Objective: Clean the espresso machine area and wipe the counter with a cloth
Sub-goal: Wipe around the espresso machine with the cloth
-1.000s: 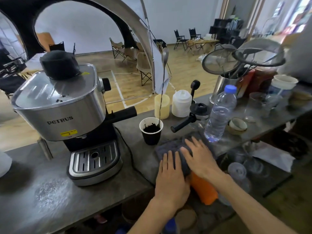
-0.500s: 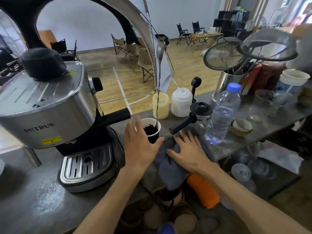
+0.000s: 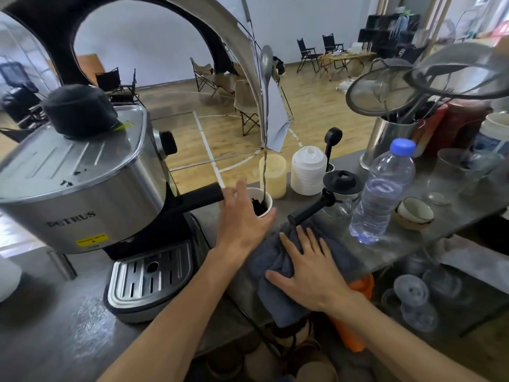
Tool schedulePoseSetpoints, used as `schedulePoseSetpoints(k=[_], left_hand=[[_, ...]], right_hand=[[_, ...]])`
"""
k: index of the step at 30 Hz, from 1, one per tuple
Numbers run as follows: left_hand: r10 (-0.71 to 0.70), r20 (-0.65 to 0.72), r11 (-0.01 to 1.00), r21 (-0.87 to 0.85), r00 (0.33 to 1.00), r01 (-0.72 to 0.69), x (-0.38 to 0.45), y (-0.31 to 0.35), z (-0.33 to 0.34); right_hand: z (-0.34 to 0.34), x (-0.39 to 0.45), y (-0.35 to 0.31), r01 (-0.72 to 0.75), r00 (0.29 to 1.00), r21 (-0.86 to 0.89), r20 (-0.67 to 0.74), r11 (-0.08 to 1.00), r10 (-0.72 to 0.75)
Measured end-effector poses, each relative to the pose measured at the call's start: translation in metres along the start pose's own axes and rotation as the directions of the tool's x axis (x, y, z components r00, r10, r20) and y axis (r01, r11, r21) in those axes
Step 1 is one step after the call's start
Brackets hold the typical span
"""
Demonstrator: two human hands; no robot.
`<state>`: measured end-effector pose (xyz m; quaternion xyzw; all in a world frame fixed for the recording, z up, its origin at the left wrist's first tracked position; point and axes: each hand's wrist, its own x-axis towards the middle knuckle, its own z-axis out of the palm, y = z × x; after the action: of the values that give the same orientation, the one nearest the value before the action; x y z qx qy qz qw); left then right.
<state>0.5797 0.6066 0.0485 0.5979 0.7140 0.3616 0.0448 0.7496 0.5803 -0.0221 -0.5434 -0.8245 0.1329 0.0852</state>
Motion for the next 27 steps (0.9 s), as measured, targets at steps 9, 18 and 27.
schedulePoseSetpoints(k=[9,18,27], left_hand=[[0.053,-0.062,0.997,0.059,0.997,-0.049,0.004,0.006,-0.011],[0.033,-0.011,0.990,0.141,0.999,-0.031,0.011,0.015,0.001],[0.016,0.049,0.977,0.213,0.999,-0.026,0.015,-0.031,0.005]], right_hand=[[0.014,0.066,-0.062,0.242,0.970,0.051,-0.001,0.969,-0.242],[0.018,0.007,-0.053,0.272,0.962,0.022,-0.015,0.962,-0.271],[0.000,-0.061,0.008,0.138,0.990,-0.165,0.021,0.977,-0.137]])
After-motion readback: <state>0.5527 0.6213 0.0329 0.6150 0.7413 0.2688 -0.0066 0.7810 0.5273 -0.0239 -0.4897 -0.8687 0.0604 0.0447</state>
